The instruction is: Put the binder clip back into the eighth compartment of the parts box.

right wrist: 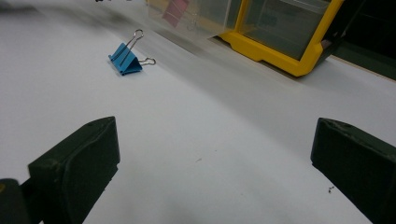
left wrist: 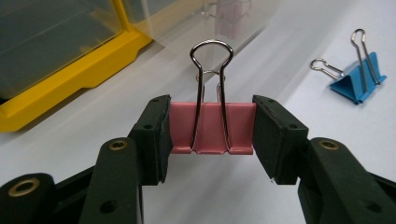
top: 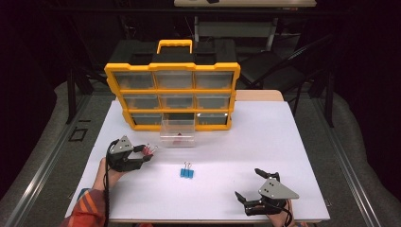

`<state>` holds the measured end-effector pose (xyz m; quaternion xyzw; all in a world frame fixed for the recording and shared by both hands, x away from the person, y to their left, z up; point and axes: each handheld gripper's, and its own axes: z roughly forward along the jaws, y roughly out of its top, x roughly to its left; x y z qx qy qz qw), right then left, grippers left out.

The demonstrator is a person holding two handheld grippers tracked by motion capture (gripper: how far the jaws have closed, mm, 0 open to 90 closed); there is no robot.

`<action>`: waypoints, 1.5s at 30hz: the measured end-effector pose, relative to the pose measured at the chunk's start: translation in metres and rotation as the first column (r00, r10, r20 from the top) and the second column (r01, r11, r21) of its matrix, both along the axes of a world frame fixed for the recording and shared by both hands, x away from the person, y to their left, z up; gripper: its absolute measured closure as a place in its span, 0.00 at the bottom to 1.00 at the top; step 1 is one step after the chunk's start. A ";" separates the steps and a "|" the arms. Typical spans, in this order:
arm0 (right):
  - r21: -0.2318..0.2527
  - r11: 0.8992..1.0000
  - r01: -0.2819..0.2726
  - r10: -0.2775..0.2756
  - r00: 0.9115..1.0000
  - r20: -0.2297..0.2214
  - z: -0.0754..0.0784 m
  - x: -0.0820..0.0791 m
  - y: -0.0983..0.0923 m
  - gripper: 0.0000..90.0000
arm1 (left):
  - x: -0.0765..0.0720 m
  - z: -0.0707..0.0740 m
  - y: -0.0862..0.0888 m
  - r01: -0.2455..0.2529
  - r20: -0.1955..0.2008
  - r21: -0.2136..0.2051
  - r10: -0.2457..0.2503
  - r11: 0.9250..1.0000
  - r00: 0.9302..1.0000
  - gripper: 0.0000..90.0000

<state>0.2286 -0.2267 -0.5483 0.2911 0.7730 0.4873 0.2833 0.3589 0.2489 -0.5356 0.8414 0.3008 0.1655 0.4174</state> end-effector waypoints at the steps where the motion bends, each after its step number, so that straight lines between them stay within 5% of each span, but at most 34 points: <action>1: 0.002 1.000 0.000 0.000 1.000 0.002 0.000 0.000 0.000 0.01 | 0.000 0.001 0.000 -0.009 -0.003 0.000 0.009 1.000 1.000 0.55; 27: 0.006 1.000 0.006 -0.006 1.000 -0.017 -0.001 0.001 0.000 0.01 | 0.018 0.021 0.004 -0.158 -0.012 -0.009 0.158 0.987 0.987 0.55; 45: 0.018 1.000 0.007 -0.007 1.000 -0.030 -0.001 0.003 -0.001 0.01 | 0.025 0.056 -0.003 -0.169 0.038 -0.041 0.171 0.985 0.985 0.55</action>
